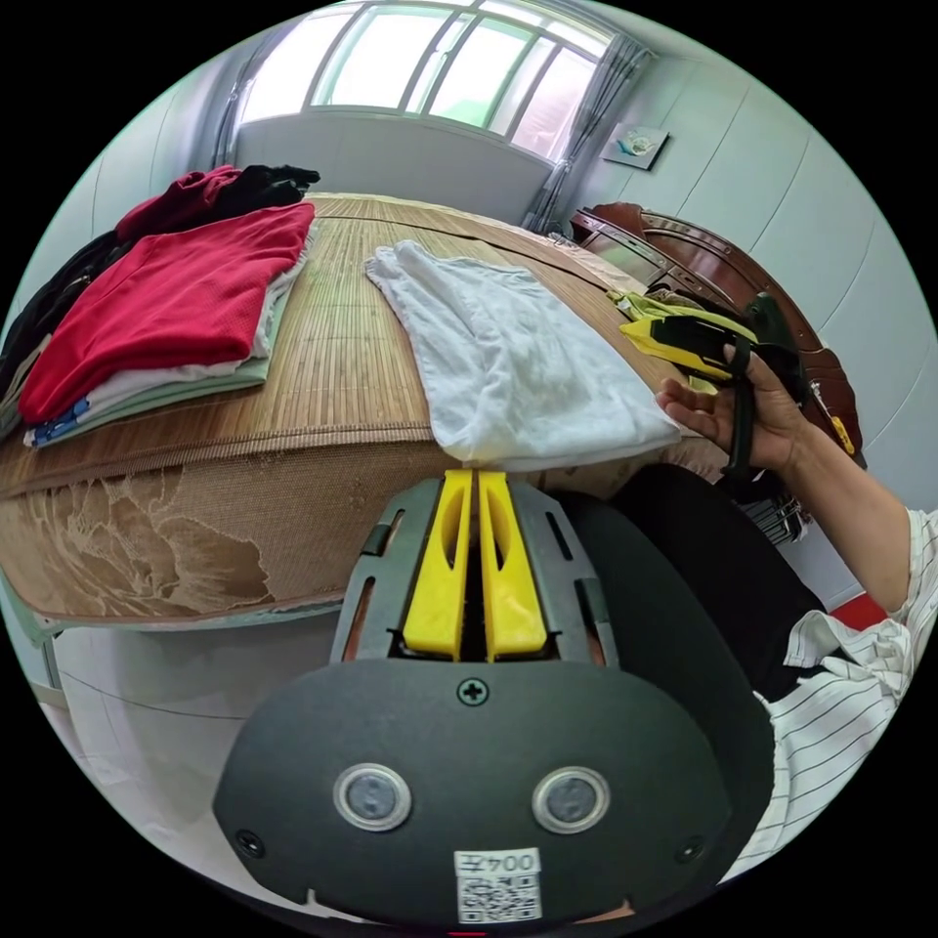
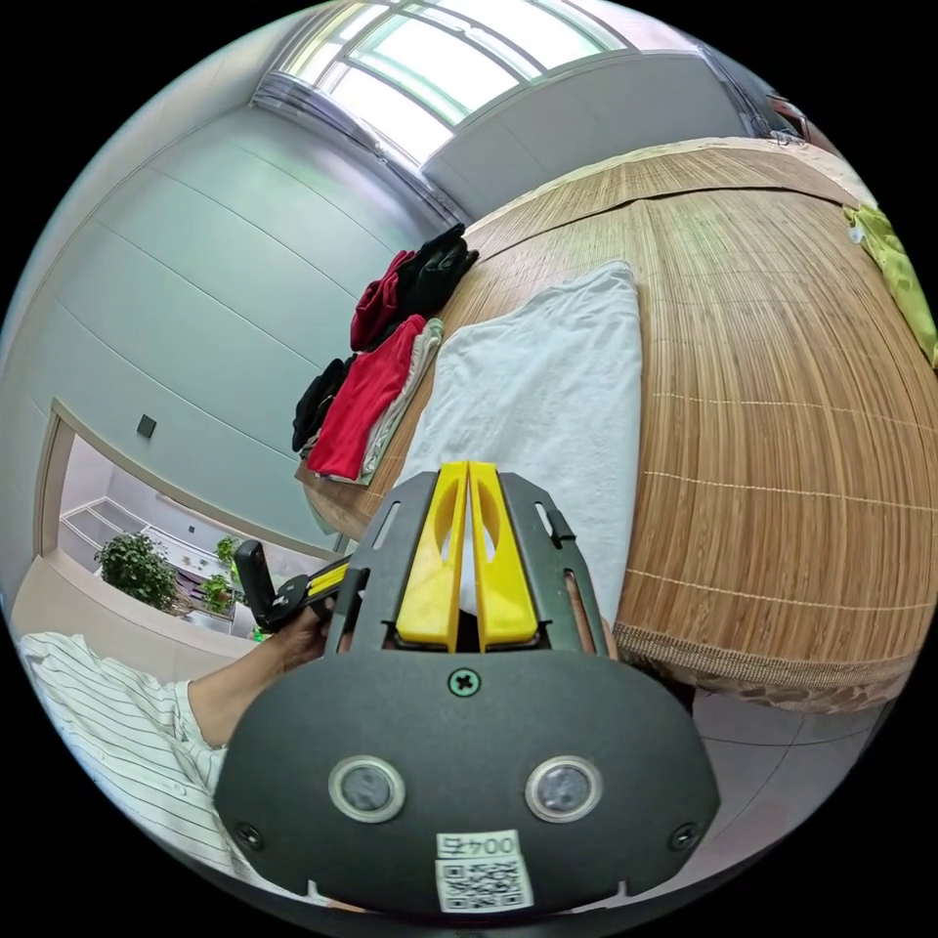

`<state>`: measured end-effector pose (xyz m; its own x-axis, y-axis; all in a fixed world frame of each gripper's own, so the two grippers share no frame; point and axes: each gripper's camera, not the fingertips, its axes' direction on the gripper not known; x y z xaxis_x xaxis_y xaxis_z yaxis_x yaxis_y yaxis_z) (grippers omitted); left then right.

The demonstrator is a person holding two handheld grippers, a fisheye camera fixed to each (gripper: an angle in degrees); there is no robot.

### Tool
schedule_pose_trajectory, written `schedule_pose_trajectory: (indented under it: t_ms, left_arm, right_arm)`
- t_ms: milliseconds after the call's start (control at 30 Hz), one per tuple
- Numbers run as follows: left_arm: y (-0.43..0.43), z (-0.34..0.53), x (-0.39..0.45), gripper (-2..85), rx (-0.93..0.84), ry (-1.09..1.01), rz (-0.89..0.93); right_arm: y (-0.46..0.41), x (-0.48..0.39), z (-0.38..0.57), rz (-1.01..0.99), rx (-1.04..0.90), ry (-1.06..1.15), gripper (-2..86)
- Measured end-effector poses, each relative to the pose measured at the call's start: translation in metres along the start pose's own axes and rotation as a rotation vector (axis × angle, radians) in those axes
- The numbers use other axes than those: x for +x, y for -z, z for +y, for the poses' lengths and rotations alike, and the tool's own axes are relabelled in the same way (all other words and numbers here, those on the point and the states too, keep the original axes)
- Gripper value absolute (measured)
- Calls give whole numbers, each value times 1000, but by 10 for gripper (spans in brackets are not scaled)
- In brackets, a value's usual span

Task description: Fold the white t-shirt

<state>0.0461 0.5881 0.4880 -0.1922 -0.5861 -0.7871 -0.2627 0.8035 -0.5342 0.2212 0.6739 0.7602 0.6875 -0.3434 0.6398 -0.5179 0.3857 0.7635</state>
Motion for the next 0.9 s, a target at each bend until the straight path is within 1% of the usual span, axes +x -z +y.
schedule_pose_trajectory:
  t_ms: [300,400,433,500,633,900]
  left_arm:
    - [3,-2,-8,10,0,5,3]
    - [1,-2,-12,10,3,21,8]
    - [1,-2,-12,10,3,23,9]
    - [1,-2,-13,9,1,22,6]
    - [2,-3,-14,9,-2,7,3]
    - [-1,1,-19,8,10,19,22]
  right_arm:
    - [34,11,15,33,3,3,-7]
    - [42,24,19,-25,42,-62,-7]
    - [41,26,16,-57,54,-81,-7]
    - [32,20,12,-55,54,-75,-7]
    - [6,2,4,-28,29,-41,-7]
    - [-24,-8,1,58,17,-41,-8]
